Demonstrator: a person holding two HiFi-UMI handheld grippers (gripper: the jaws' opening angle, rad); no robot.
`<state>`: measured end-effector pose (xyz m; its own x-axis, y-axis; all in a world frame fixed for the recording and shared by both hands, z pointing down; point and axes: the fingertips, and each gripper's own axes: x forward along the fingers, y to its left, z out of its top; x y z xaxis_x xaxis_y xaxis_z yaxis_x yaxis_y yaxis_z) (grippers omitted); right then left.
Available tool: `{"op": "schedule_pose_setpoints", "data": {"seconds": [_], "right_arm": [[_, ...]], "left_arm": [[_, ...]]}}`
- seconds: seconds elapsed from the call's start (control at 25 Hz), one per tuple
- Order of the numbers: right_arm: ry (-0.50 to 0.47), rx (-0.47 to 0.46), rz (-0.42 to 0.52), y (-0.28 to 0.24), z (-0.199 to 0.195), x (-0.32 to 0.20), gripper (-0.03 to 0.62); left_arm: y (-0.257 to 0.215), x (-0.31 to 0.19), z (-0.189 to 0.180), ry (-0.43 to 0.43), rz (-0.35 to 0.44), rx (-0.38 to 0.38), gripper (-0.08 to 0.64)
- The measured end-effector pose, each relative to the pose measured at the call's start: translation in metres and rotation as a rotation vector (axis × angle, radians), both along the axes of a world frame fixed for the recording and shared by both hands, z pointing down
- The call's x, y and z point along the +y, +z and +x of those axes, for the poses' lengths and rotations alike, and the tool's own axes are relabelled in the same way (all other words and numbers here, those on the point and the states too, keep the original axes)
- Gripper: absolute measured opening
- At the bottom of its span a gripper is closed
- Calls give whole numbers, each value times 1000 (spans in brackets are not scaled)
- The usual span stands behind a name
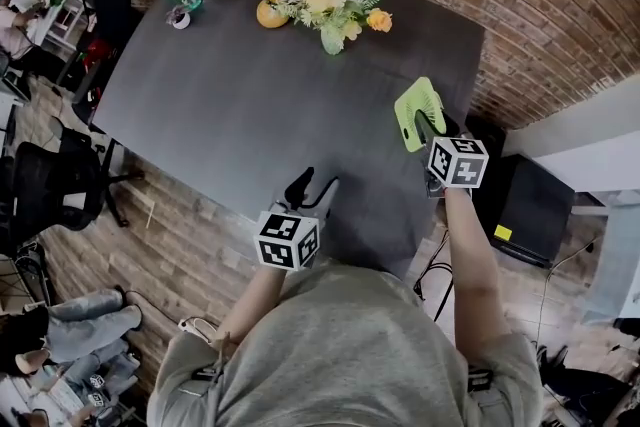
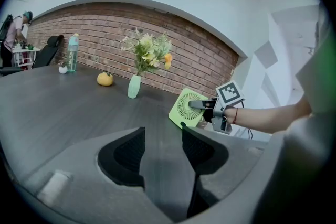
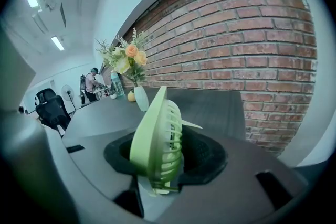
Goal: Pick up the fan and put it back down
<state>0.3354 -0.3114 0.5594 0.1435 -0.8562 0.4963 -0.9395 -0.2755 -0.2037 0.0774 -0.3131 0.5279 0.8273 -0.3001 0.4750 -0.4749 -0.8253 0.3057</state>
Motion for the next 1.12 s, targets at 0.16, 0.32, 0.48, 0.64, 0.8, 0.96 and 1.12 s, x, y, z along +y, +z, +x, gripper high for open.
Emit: {"op": "schedule_pose_setpoints", "data": {"seconds": [0.16,0.32,0.48,0.64,0.8,0.96,1.12], "right_arm": [[8,-3,4,1,5,1,176],[13,-7,5,4,7,-1,176],[21,-20,12,6,10,0,176],[28,-34,22,6,13,1,178],[33,-62,30,9,18,2,179],[41,-82,34,12,23,3,183],[45,-93,38,14,26,5,187]], "left_arm": [[1,0,3,8,2,-4,212],[1,-2,5,11,3,-7,212],[1,-4,5,15,5,-11,212],[1,-3,4,20,6,-14,212],[3,-3,6,26,6,-19,212],[3,-3,8,26,8,-17,212],[4,-1,7,24,9,-17,212]]}}
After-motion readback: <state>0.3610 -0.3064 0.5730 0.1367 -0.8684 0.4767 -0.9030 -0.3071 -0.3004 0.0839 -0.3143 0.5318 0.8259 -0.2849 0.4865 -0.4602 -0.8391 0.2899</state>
